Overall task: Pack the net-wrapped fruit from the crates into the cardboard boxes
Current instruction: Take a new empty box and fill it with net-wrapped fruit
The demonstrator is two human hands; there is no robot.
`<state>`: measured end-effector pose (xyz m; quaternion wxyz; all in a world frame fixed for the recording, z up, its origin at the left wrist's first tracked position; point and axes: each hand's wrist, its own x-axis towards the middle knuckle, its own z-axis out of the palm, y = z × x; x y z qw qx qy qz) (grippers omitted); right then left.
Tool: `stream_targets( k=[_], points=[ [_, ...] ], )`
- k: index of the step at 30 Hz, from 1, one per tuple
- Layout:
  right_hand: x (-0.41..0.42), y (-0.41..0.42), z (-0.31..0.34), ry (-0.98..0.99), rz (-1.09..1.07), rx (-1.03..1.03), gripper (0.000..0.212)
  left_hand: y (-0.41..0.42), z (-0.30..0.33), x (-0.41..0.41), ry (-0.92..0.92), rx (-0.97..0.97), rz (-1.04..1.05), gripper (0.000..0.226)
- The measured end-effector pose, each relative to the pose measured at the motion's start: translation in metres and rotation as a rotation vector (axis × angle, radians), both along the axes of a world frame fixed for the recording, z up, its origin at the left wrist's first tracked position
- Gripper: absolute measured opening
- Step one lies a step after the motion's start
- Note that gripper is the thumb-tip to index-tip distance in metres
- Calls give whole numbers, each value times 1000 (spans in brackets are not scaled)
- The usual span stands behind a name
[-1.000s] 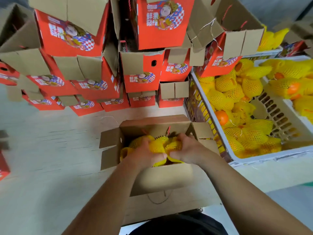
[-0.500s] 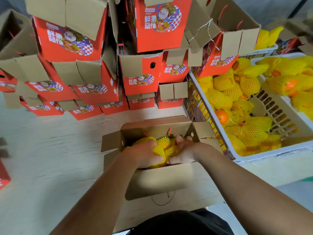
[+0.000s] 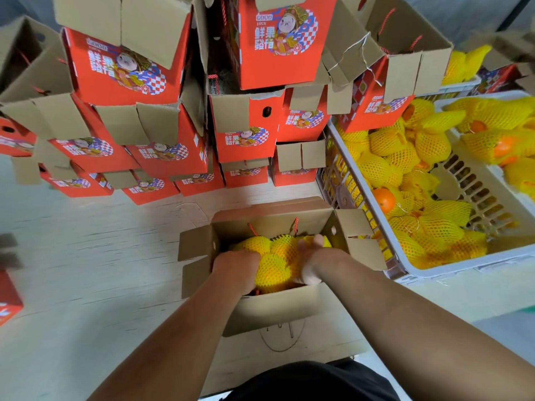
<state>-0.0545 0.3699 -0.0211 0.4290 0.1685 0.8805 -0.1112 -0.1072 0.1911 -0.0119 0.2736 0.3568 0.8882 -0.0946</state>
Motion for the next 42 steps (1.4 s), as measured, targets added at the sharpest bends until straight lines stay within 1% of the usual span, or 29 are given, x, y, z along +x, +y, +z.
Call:
stream_targets(
  k=[2,4,5,7,8,10,12,13,14,15,16,17,19,20,22,24,26,29,31,33,35,38,40,42],
  points=[
    [0,2,7,15,-20,6,72,-3,6,-5,-48,-24,22,27],
    [3,7,15,27,-106,-23,90,-2,12,-11,-97,29,89,16],
    [4,10,17,72,-139,-42,91,0,13,-12,-112,94,134,11],
    [6,11,20,132,-178,-66,84,11,10,-11,-116,236,204,14],
    [7,9,19,139,-182,-71,83,17,7,-7,-114,274,211,18],
    [10,1,18,132,-180,-71,82,26,-5,3,-99,287,202,23],
    [13,-1,17,184,-168,-74,79,31,-17,8,-40,335,235,21],
    [17,4,18,261,-159,-90,75,38,-20,10,-14,407,270,18],
    [19,8,19,370,-157,-148,65,44,-20,12,-28,514,331,14],
    [21,11,22,506,-170,-244,51,49,-16,15,-85,640,397,13],
    [24,18,26,644,-200,-348,37,61,-11,17,-142,779,445,16],
    [29,26,31,770,-234,-428,28,76,-5,20,-169,908,470,21],
    [36,49,41,994,-287,-511,27,108,10,25,-180,1079,482,24],
    [40,63,46,1070,-314,-526,26,125,17,27,-189,1135,470,21],
    [48,94,51,1155,-381,-557,23,161,25,31,-211,1197,436,10],
    [58,127,52,1197,-433,-576,21,197,29,38,-219,1231,402,8],
    [68,161,49,1214,-454,-556,23,231,30,46,-188,1253,383,13],
    [81,214,40,1172,-466,-522,33,279,28,58,-125,1220,338,13],
    [87,255,30,1074,-476,-451,39,305,25,61,-54,1149,250,12],
    [87,296,20,961,-470,-342,45,320,20,60,98,1019,164,12],
    [80,331,14,905,-472,-209,51,324,16,58,204,938,153,15],
    [52,367,18,999,-422,-16,64,324,15,59,222,946,226,18],
    [26,379,25,1095,-369,72,67,325,17,63,225,939,256,14],
    [3,382,35,1156,-316,141,68,326,18,67,249,907,238,8]
  ],
)
